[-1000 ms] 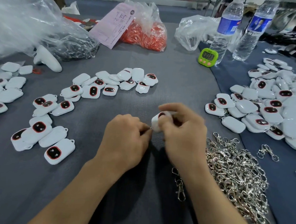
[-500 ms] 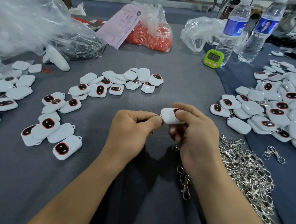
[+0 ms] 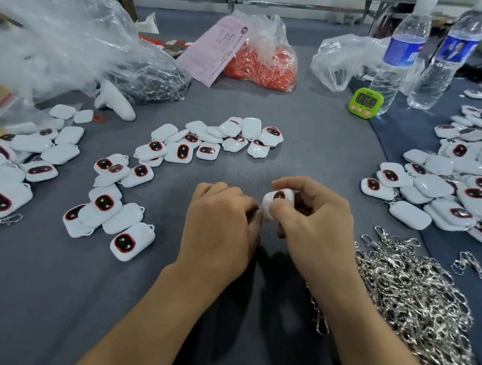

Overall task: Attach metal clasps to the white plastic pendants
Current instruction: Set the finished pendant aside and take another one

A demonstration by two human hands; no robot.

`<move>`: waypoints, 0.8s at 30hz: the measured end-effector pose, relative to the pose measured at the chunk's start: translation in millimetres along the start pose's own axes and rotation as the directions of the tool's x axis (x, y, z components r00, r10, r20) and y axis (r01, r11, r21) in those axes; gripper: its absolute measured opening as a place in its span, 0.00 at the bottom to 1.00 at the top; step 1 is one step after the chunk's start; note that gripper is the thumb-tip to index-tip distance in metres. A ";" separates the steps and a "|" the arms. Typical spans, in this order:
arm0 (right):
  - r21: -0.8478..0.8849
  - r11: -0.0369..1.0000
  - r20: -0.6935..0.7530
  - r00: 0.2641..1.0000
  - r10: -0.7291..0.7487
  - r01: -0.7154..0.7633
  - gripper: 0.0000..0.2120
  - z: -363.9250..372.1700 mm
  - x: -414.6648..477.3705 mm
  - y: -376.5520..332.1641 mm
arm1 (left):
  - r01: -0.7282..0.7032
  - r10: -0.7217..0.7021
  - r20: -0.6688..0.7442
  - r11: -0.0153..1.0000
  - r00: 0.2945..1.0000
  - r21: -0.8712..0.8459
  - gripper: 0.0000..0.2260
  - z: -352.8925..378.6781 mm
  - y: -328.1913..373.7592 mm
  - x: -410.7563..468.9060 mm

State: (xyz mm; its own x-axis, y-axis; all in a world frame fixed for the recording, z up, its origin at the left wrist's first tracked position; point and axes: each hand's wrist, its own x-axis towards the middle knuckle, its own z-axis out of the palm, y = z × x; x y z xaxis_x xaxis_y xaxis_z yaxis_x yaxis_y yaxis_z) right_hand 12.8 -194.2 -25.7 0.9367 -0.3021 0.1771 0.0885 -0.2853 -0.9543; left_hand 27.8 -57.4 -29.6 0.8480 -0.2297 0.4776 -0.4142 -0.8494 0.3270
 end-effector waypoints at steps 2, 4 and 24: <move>0.074 0.994 0.035 0.997 0.075 -0.078 0.11 -3.3 4.7 1.2 | 0.152 -0.155 -0.003 0.970 0.988 -0.188 0.01 -1.1 -1.4 1.7; 0.134 0.980 0.116 0.985 0.131 -0.146 0.12 -7.0 7.0 0.5 | 0.314 -0.307 0.097 0.816 0.947 -0.486 0.03 -1.7 -3.3 4.3; 0.053 0.977 0.162 0.967 0.196 -0.207 0.06 -6.4 4.4 0.1 | -0.076 0.073 0.040 0.995 0.996 0.071 0.06 4.7 -3.1 2.7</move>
State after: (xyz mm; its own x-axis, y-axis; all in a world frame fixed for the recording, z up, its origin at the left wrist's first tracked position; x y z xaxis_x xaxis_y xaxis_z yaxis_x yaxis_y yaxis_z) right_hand 14.7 -201.3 -23.4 0.9781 -0.2005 -0.0551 -0.0896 -0.1677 -0.9818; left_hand 33.0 -57.6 -33.2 0.8279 -0.3103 0.4673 -0.4530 -0.8611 0.2308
